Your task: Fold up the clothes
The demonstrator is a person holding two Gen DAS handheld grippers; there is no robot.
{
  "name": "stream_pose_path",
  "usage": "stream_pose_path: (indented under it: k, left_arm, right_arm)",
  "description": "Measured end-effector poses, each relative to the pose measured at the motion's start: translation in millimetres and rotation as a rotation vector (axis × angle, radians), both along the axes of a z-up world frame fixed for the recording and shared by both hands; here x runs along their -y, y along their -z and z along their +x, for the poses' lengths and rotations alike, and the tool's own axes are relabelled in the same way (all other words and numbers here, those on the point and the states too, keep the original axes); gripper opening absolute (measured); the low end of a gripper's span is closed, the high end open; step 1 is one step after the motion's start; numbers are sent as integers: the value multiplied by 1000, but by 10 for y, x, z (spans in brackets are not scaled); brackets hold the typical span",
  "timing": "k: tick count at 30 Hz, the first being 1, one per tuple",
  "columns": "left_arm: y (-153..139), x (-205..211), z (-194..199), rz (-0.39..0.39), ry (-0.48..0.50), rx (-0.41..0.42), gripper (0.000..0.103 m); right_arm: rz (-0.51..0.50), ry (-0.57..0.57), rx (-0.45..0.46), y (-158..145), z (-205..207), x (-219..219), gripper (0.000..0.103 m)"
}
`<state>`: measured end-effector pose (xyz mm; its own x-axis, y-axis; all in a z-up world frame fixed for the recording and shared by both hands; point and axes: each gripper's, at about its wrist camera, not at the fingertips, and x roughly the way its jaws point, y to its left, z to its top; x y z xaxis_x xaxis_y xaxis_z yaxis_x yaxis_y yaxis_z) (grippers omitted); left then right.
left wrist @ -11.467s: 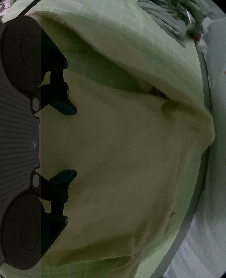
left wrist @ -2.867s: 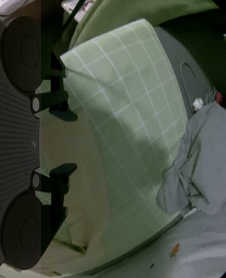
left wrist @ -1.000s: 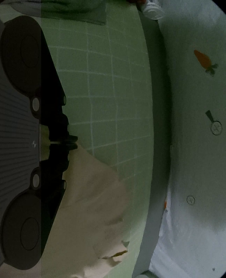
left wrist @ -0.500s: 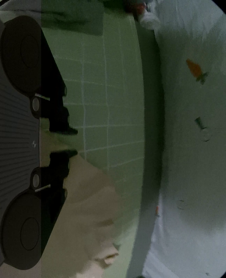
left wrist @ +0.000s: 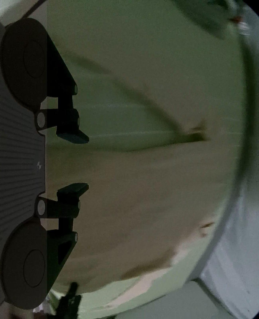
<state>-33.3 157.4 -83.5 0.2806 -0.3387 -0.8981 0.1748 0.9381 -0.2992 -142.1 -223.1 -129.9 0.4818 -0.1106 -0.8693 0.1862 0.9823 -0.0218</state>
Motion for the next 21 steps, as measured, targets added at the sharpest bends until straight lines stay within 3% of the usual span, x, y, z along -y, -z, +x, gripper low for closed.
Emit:
stream_pose_path:
  k: [1, 2, 3, 4, 5, 10, 15, 17, 18, 19, 21]
  left_arm:
    - [16, 38, -30, 8, -4, 9, 41]
    - [29, 76, -59, 16, -9, 18, 24]
    - [43, 114, -88, 24, -15, 28, 16]
    - [43, 137, -75, 24, -53, 21, 7]
    - [38, 138, -80, 21, -69, 15, 5]
    - [-31, 172, -232, 40, -92, 21, 3]
    - [94, 287, -297, 56, -119, 2, 6]
    - [67, 286, -268, 64, -132, 10, 14]
    - [34, 273, -267, 71, -144, 21, 16]
    - [17, 264, -274, 73, -150, 27, 20]
    - [-61, 225, -290, 70, -178, 60, 30]
  right_arm:
    - [18, -14, 10, 3, -36, 15, 58]
    - [34, -27, 18, 4, -64, 24, 50]
    - [37, -32, 21, -7, -55, 12, 35]
    - [39, -46, 24, -19, -55, 16, 11]
    - [51, -59, 22, -36, -44, 31, 10]
    - [100, -48, 30, -174, -117, 194, 9]
    - [108, -71, 0, -73, -134, 254, 11]
    - [104, -92, 3, -111, -120, 263, 18]
    - [111, -94, 19, -149, -127, 281, 27]
    - [118, -94, 35, -187, -134, 302, 42]
    - [136, -74, 81, -267, -150, 378, 55]
